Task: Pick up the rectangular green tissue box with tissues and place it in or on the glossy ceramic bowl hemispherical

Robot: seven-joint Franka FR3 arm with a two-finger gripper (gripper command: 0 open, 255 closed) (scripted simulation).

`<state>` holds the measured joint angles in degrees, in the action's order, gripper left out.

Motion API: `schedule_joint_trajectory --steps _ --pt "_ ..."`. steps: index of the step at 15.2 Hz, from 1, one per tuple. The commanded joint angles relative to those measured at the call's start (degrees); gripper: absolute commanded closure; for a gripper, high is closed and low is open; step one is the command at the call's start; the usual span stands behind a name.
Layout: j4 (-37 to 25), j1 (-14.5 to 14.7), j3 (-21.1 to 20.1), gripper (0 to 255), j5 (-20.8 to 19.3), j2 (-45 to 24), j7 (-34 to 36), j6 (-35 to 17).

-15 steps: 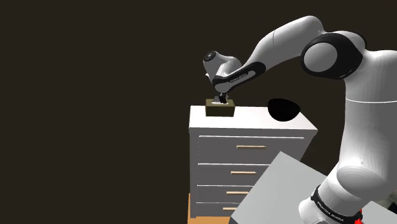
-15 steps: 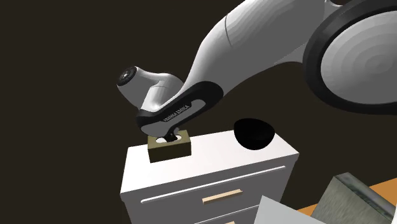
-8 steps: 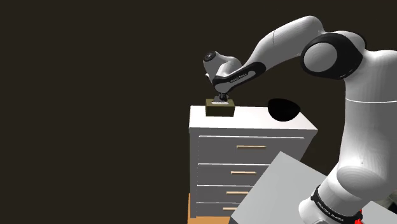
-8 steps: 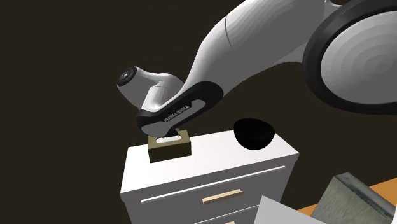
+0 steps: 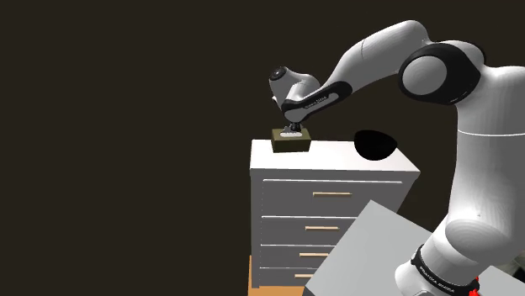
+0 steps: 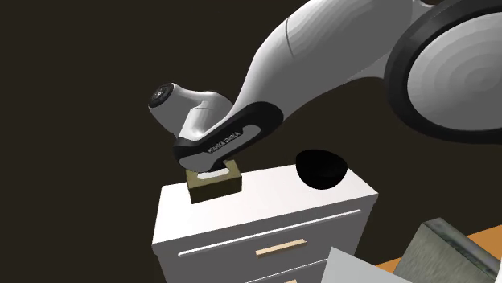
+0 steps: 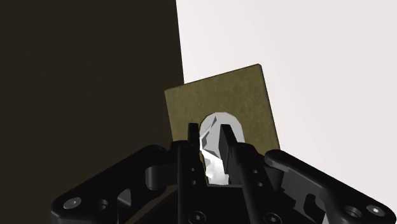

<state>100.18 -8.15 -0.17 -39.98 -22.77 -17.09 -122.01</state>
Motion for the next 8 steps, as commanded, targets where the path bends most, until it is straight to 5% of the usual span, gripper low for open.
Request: schedule_joint_trajectory --steps 1,8 --pt "-0.2 0.0 -0.2 255 0.3 0.1 -0.4 0.5" --pt "-2.2 0.0 -0.6 255 1.8 2.4 -3.1 4.0"
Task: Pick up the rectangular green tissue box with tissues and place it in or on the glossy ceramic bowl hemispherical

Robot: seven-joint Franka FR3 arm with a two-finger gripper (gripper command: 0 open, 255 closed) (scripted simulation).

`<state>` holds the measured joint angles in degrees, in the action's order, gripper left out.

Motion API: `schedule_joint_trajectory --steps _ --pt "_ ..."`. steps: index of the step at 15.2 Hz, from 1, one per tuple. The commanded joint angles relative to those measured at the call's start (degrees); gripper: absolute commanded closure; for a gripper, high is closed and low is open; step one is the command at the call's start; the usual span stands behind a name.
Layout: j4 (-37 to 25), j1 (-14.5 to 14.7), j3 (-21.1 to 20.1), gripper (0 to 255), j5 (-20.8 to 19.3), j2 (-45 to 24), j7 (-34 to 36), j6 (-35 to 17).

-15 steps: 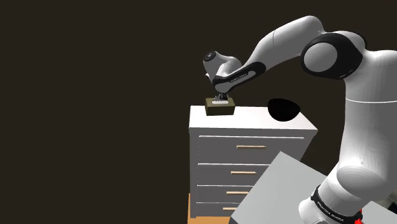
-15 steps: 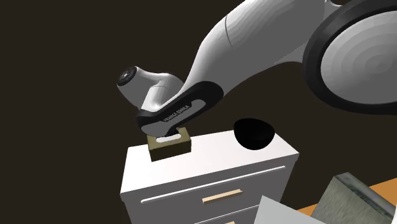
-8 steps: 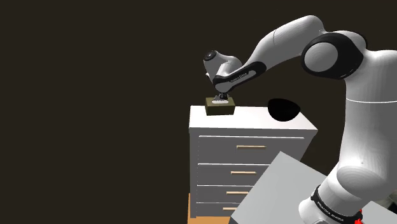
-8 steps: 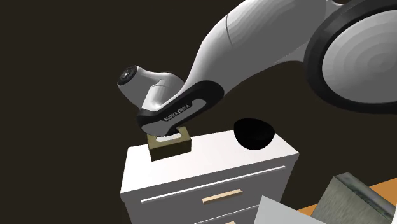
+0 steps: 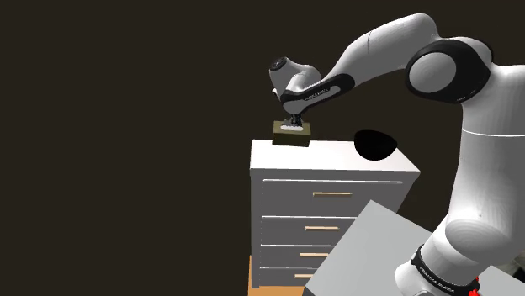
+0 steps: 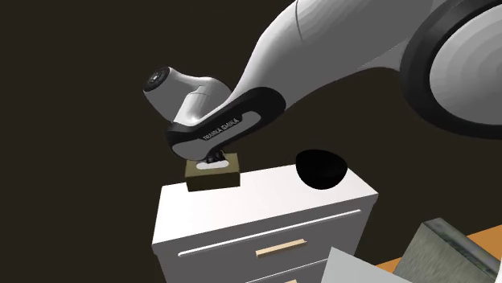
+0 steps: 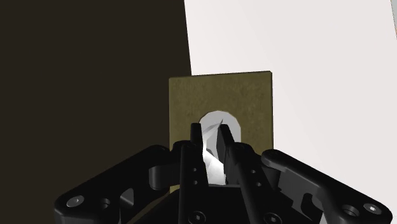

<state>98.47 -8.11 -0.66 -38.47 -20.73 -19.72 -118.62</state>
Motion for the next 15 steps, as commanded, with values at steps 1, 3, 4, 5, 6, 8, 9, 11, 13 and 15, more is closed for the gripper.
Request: schedule_joint_trajectory --steps 1,3,4,5,6,8,9,11,13,15 --pt "-0.8 0.0 -0.1 255 0.4 0.6 -0.9 1.1" --pt "-1.5 0.0 -0.2 255 0.8 1.1 -1.6 2.2" --pt "-1.9 0.0 -0.3 255 1.0 1.4 -2.0 2.7" --pt "-2.2 0.0 -0.3 255 1.2 1.6 -2.4 3.2" --pt "-2.6 0.0 -0.3 255 1.3 1.9 -2.8 3.8" --pt "-3.5 0.1 -0.4 255 1.7 2.3 -3.5 4.9" --pt "-3.9 0.1 -0.5 255 1.8 2.5 -3.9 5.4" --pt "-4.8 0.1 -0.5 255 2.1 2.9 -4.6 6.5" --pt "-5.8 0.2 -0.6 255 2.4 3.2 -5.4 7.6" --pt "-6.9 0.2 -0.7 255 2.7 3.5 -6.1 8.8"
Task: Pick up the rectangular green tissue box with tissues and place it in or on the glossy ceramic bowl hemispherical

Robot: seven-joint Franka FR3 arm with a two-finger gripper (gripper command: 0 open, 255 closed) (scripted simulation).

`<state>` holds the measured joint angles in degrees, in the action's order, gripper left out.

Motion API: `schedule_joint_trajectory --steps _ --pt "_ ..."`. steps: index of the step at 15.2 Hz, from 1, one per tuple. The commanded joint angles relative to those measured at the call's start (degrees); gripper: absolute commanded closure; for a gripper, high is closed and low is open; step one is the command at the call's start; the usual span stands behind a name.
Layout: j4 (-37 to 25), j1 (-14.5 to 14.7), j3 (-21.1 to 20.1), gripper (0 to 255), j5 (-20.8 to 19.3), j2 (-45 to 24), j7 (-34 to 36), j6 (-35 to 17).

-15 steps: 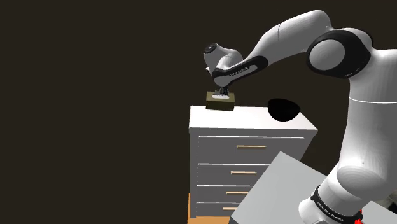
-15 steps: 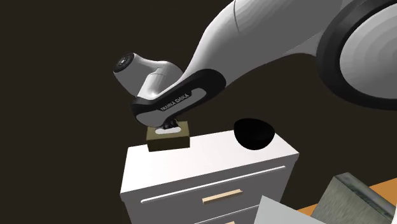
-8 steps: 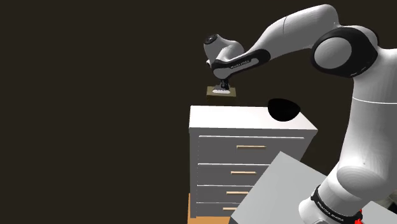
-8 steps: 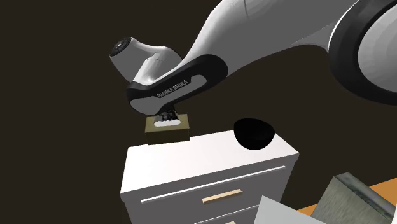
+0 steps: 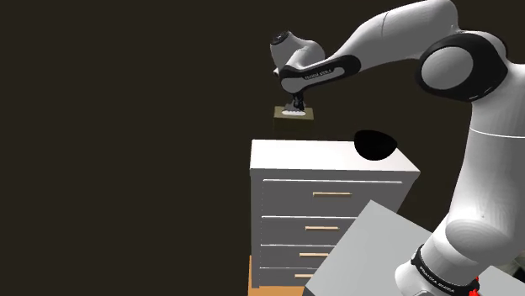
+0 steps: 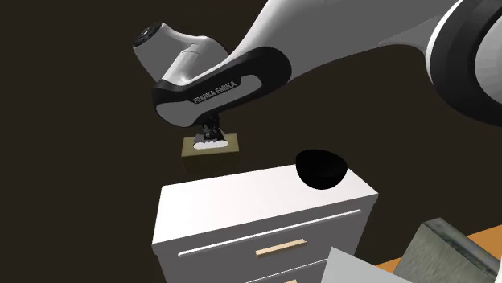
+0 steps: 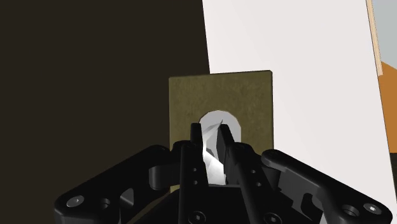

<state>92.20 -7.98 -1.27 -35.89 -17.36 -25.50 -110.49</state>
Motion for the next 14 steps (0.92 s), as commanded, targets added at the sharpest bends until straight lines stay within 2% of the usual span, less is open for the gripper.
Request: schedule_joint_trajectory --steps 1,10,14 --pt "-1.2 0.1 -0.1 255 0.3 0.3 -0.7 1.2" --pt "-6.5 0.4 -0.3 255 1.3 0.9 -3.9 6.4" --pt "2.7 -2.3 1.0 255 1.4 8.1 -6.0 2.5"
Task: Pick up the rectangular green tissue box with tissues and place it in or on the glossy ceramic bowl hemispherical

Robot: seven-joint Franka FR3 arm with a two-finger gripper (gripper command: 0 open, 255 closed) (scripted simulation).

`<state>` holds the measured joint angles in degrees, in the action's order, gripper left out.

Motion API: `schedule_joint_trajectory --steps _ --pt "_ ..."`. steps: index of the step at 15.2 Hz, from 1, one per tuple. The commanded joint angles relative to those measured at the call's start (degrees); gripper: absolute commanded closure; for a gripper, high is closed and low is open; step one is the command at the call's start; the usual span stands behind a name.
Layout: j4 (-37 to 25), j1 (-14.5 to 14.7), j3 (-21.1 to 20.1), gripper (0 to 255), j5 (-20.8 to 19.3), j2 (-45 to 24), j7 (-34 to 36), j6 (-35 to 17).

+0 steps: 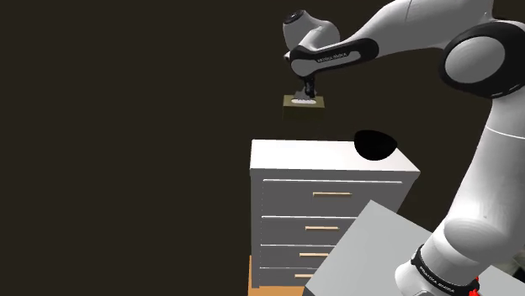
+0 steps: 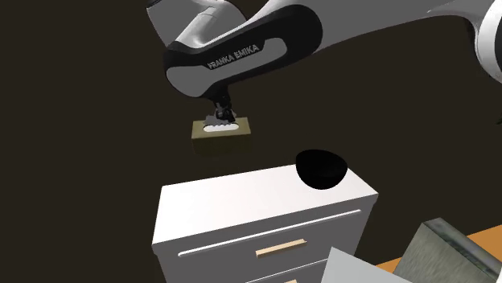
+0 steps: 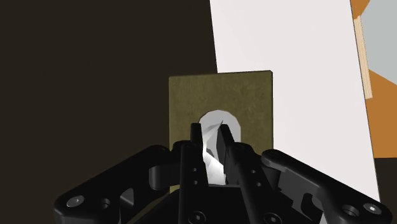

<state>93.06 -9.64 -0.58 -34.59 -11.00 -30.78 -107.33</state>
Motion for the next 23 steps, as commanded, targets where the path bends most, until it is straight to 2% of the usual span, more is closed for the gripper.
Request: schedule_joint_trajectory --steps 1,12,23 --pt "3.9 -1.3 0.7 255 0.1 3.4 -1.4 -1.6" --pt "20.8 -7.5 6.9 255 -0.4 18.6 -10.8 -9.5" --pt "29.2 -13.2 15.7 255 -1.4 28.5 -23.5 -15.4"
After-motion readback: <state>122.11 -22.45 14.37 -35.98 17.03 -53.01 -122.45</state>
